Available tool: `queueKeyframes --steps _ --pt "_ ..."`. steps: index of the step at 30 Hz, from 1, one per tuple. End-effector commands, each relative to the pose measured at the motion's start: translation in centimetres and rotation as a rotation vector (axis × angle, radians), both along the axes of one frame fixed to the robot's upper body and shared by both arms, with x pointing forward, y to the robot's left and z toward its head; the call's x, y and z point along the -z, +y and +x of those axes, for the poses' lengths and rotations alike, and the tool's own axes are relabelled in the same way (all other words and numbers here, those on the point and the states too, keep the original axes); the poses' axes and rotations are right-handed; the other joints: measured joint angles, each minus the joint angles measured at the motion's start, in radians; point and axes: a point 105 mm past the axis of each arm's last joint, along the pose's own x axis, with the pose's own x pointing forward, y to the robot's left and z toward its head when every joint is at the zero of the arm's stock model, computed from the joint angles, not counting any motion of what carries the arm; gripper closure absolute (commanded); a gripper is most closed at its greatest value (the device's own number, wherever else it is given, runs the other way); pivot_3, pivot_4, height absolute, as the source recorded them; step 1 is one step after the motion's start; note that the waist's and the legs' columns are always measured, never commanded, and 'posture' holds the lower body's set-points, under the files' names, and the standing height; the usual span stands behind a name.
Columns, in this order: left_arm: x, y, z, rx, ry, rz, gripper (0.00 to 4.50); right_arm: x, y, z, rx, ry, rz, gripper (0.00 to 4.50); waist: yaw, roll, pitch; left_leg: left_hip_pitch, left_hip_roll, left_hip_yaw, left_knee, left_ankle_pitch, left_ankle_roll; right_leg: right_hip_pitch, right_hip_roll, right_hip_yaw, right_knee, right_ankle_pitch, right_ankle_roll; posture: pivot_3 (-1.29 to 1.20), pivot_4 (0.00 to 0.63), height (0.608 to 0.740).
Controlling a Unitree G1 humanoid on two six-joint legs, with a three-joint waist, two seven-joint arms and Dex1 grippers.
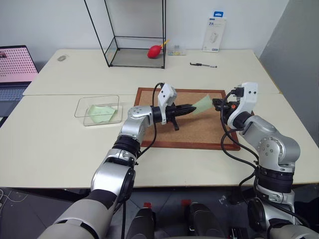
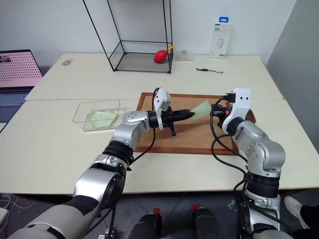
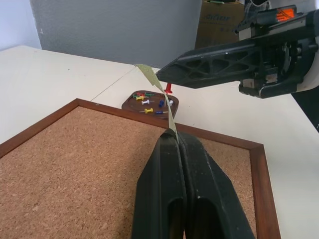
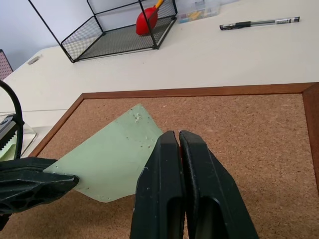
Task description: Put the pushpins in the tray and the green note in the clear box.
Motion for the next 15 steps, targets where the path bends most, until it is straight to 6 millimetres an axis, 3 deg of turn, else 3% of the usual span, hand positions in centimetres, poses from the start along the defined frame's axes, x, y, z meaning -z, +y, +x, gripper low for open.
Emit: queueKeyframes --steps 1,8,15 --pt "-1.0 0.1 -0.2 0.012 -0.044 -0.028 4.49 -2.2 -1.9 0.0 0.081 -0.084 -0.013 4.5 0.0 0.0 0.0 0.0 0.0 0.0 0.0 0.0 0.0 0.0 0.0 0.0 0.0 0.0 0.0 0.0 0.15 0.74" --pt "-1.0 0.5 -0.4 0.021 -0.044 -0.024 4.49 -2.2 -3.4 0.6 0.148 -0.109 -0.041 4.5 -0.002 0.0 0.0 0.0 0.0 0.0 0.0 0.0 0.0 0.0 0.0 0.0 0.0 0.0 0.0 0.0 0.15 0.74" --pt "-1.0 0.9 -0.2 -0.003 -0.049 -0.02 4.49 -2.0 -3.3 0.2 0.106 -0.153 -0.153 4.5 -0.001 0.0 0.0 0.0 0.0 0.0 0.0 0.0 0.0 0.0 0.0 0.0 0.0 0.0 0.0 0.0 0.15 0.74"
